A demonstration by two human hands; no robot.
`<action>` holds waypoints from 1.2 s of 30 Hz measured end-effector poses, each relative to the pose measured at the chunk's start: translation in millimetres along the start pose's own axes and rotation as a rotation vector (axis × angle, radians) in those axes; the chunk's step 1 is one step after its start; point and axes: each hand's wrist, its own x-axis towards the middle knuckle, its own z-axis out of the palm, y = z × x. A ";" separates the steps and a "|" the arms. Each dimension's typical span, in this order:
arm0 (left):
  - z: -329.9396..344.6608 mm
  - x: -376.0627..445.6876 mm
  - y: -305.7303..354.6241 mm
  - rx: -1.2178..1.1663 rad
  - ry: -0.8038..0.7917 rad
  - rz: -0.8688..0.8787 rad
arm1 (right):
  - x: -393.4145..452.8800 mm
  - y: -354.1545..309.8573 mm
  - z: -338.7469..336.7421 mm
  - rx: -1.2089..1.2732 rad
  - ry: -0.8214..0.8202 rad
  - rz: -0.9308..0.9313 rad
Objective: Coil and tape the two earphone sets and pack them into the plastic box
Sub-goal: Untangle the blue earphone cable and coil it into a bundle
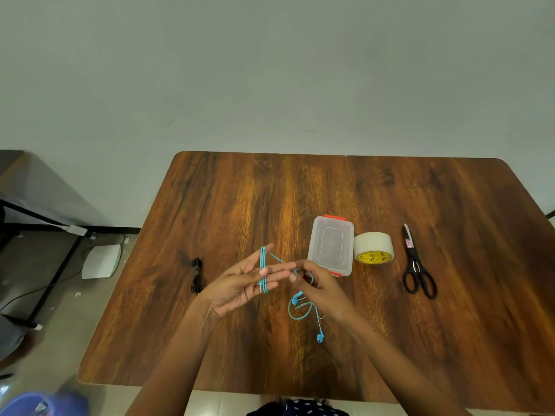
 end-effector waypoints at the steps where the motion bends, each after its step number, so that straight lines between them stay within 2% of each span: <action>1: -2.0 -1.4 -0.9 0.010 -0.005 -0.006 | -0.3 -0.1 -1.9 0.022 -0.006 0.010; 5: -11.0 -6.4 -2.3 0.003 -0.028 -0.018 | -4.8 3.2 -12.1 0.157 -0.044 0.067; 9: -12.1 -12.2 -1.7 0.095 -0.068 -0.050 | -5.8 -0.1 -17.4 0.066 -0.009 0.040; 12: -7.8 -13.0 -3.0 0.234 0.014 -0.075 | -4.6 -4.5 -16.2 0.015 0.054 0.003; 14: -2.3 -12.6 -1.5 0.474 0.130 -0.088 | -4.2 -4.9 -15.9 -0.020 0.103 0.004; 17: 5.9 -8.9 -1.5 1.216 0.401 -0.073 | -3.3 -4.0 -17.3 -0.137 0.214 0.030; 18: 8.2 -7.5 -2.9 1.393 0.513 -0.055 | -3.1 -4.5 -17.3 -0.175 0.243 0.031; 23: 30.2 -1.0 -5.3 1.668 0.964 0.201 | -4.1 -13.7 -15.8 -0.281 0.354 0.032; 24: 32.0 0.5 -5.9 1.693 1.010 0.261 | -4.2 -16.3 -15.4 -0.288 0.355 0.027; 26: 36.1 5.1 -7.7 1.552 0.930 0.347 | -4.7 -21.3 -14.2 -0.283 0.325 0.013; 29: 44.2 13.9 -15.8 1.254 0.733 0.309 | -6.5 -28.5 -11.6 -0.279 0.281 -0.019; 32: 45.5 16.5 -22.0 1.037 0.698 0.320 | -8.0 -31.8 -10.0 -0.283 0.294 -0.035; 36: 48.4 13.8 -26.0 1.035 0.676 0.444 | -8.2 -32.9 -12.5 -0.332 0.321 -0.024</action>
